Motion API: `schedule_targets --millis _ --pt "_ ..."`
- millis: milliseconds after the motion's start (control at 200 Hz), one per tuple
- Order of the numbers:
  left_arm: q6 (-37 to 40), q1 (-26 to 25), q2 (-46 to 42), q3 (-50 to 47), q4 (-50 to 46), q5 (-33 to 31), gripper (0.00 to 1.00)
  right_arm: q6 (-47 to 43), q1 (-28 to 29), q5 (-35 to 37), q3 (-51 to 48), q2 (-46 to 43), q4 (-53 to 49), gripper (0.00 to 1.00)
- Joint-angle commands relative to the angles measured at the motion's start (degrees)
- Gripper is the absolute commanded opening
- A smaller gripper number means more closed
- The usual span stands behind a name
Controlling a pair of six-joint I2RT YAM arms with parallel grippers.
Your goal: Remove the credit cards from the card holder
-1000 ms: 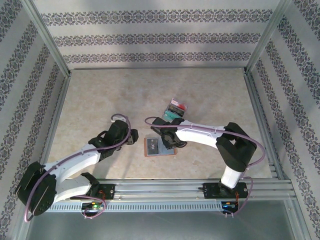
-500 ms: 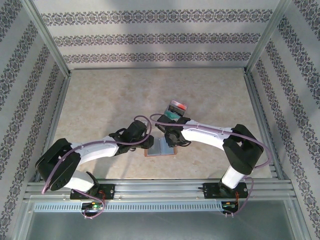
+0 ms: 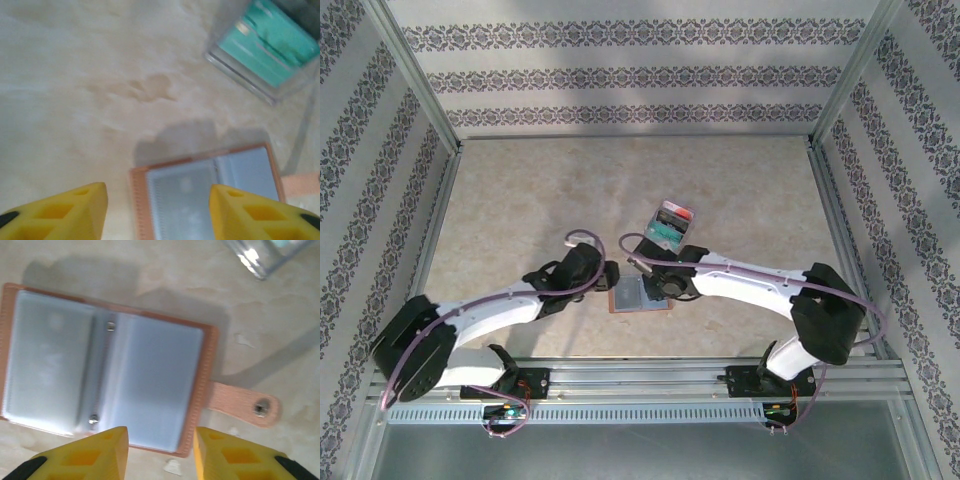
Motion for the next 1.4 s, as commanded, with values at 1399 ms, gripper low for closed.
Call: schedule_targets --millis 1399 --pt "-1.50 16.25 -18.95 -7.15 -10.71 -1.00 0.99 -1.54 4.00 -0.85 11.49 15.98 0.43 0.37"
